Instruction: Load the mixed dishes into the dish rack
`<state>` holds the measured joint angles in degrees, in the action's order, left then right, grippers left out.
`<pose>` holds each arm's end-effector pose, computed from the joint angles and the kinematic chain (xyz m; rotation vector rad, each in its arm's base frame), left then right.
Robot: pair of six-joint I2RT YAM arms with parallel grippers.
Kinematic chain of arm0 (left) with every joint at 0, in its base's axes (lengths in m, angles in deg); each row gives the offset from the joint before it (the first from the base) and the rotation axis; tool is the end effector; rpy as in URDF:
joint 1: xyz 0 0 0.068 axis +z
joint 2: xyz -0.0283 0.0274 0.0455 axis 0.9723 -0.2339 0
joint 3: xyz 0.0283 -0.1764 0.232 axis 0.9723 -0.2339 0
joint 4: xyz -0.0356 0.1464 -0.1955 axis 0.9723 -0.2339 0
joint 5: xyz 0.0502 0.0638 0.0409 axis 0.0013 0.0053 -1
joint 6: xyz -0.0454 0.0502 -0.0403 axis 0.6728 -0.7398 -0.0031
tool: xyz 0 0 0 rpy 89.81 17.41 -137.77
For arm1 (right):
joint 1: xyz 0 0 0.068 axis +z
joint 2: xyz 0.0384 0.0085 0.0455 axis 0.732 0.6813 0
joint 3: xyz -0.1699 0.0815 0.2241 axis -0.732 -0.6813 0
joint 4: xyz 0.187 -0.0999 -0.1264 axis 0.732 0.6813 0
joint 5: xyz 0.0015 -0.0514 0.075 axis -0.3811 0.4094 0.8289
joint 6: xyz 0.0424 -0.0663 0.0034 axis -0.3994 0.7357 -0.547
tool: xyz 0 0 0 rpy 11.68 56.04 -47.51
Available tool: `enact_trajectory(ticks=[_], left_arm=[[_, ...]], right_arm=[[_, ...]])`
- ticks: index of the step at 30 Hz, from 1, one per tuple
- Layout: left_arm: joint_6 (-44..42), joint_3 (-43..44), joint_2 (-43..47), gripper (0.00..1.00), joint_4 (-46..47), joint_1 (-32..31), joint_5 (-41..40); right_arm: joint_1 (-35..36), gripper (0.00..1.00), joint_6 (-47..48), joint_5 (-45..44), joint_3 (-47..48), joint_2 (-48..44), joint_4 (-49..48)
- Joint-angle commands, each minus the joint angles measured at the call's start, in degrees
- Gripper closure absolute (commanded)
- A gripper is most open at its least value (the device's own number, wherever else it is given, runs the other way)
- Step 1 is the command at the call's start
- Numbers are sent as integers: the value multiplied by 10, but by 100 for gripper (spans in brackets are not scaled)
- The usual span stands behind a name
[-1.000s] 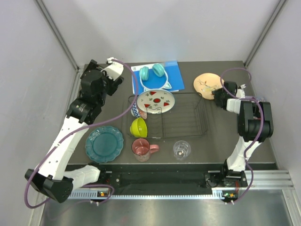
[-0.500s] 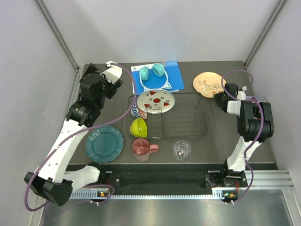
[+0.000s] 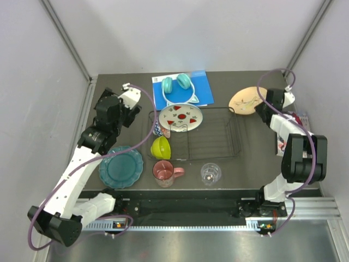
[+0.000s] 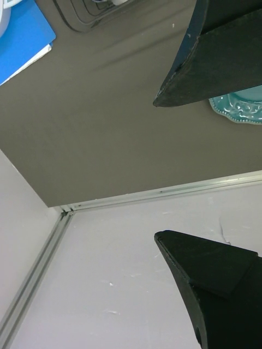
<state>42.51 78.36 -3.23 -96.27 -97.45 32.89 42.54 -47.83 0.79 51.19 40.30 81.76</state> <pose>0.2141 -0.0538 0.3853 0.5884 1.8440 0.4953 0.3620 -0.0419 0.2276 1.0655 1.9328 0.2022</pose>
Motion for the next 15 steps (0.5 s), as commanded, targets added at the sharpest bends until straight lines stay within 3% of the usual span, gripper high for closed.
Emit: enact_trajectory(ticks=[1,8,15], left_arm=[[46,15,17,1,-25,4,12],[75,24,27,1,-50,9,17],[99,32,11,1,-58,22,38]], right_arm=[[2,100,119,-17,129,-80,-19],[7,100,198,1,163,-168,27],[65,100,285,25,162,-288,77]])
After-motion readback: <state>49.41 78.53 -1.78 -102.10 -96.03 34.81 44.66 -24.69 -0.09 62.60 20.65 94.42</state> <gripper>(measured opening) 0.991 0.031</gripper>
